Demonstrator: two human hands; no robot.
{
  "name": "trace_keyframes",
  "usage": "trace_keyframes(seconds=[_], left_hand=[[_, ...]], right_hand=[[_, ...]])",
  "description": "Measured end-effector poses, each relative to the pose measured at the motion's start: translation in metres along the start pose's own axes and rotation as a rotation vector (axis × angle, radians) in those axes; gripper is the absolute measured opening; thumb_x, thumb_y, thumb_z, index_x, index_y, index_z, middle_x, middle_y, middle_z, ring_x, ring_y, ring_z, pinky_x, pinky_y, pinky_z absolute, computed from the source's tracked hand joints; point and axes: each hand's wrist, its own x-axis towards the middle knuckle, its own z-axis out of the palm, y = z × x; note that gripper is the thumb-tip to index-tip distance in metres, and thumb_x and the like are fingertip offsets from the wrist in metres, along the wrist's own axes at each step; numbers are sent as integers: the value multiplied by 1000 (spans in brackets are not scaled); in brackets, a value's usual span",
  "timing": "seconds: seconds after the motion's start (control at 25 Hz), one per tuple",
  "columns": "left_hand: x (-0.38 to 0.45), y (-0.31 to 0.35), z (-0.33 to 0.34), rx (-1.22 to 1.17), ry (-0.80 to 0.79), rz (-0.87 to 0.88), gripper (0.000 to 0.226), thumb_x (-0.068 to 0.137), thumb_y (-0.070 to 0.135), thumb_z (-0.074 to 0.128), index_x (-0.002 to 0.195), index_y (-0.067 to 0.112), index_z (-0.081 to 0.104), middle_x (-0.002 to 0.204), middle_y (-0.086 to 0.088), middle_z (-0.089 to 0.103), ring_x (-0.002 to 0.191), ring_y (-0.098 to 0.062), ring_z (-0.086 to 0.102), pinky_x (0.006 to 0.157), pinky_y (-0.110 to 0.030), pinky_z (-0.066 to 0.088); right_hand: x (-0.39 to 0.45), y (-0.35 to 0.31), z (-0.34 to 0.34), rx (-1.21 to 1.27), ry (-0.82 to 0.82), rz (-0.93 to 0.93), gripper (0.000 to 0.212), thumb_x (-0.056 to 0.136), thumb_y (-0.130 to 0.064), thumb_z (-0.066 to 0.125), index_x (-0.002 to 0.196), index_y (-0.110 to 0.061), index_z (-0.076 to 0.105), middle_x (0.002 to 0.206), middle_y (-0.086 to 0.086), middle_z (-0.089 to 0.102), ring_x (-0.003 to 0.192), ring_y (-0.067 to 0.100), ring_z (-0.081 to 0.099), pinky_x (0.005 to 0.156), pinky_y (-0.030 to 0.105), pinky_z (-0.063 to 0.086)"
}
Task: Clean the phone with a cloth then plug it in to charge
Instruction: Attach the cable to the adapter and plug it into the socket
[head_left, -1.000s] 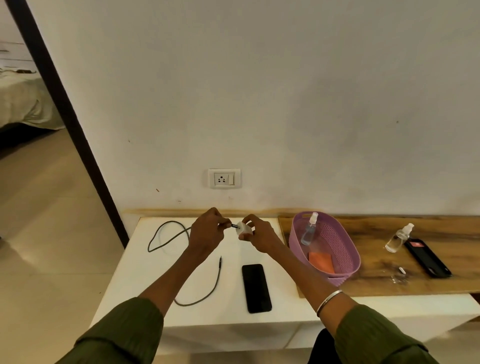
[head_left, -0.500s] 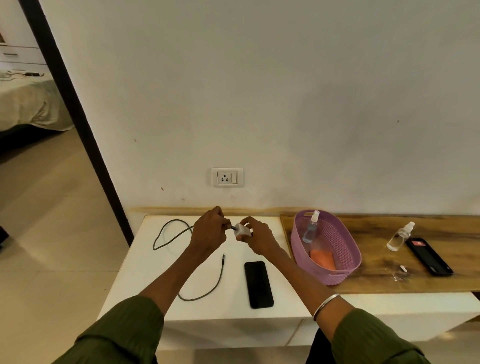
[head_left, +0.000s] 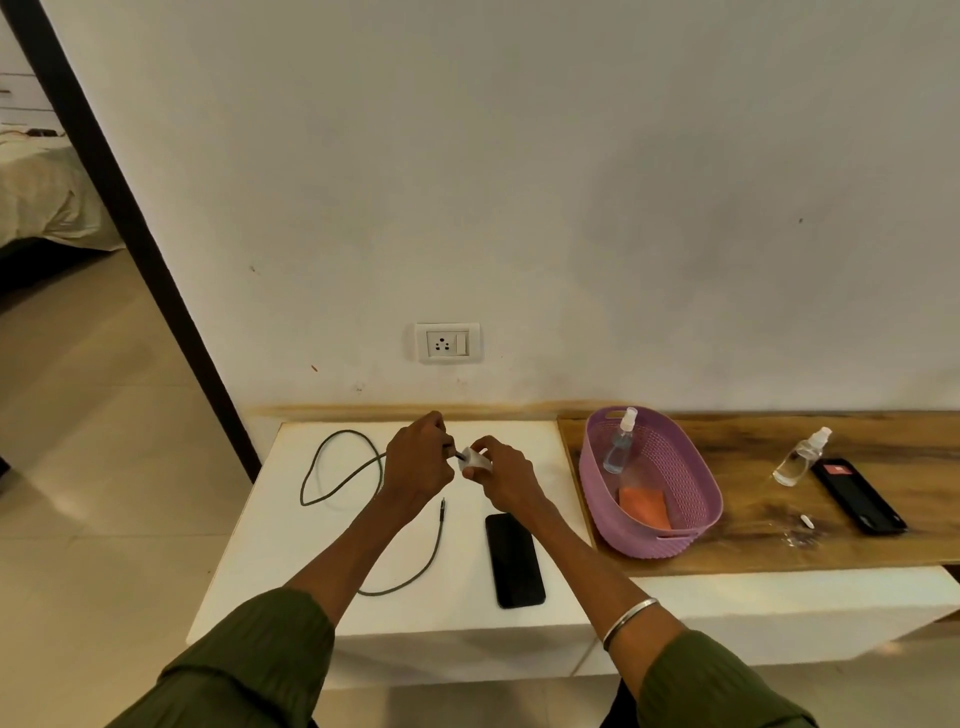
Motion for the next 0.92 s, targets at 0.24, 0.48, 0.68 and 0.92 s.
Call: trace_keyframes(seconds=[0.24, 0.48, 0.68, 0.92], left_hand=[[10, -8, 5, -146, -103, -102, 7, 85, 17, 70, 85, 21, 76, 89, 8, 59, 80, -18, 60, 59, -28, 40], [33, 6, 5, -408, -455, -357, 42, 94, 45, 59, 97, 6, 73, 92, -7, 78, 70, -19, 72, 68, -28, 52], [49, 7, 12, -794, -466, -562, 31, 90, 23, 71, 96, -8, 72, 90, -19, 75, 67, -15, 72, 65, -24, 55], [77, -8, 16, -1166, -197, -843, 19, 90, 6, 69, 94, -12, 65, 69, -16, 70, 52, -17, 70, 59, -25, 60]], right_hand=[[14, 13, -6, -99, -21, -10, 45, 85, -18, 70, 125, -21, 50, 119, 8, 60, 102, 25, 58, 81, 29, 47], [24, 22, -16, 24, -27, -50, 48, 75, -15, 77, 119, -23, 58, 116, 4, 61, 102, 23, 58, 77, 24, 41], [35, 27, -27, 97, 2, -87, 53, 70, -16, 82, 118, -26, 62, 115, 0, 66, 105, 22, 60, 84, 25, 44], [46, 48, -33, 100, 126, -67, 70, 82, -18, 73, 140, -31, 37, 140, -2, 47, 120, 16, 53, 95, 35, 49]])
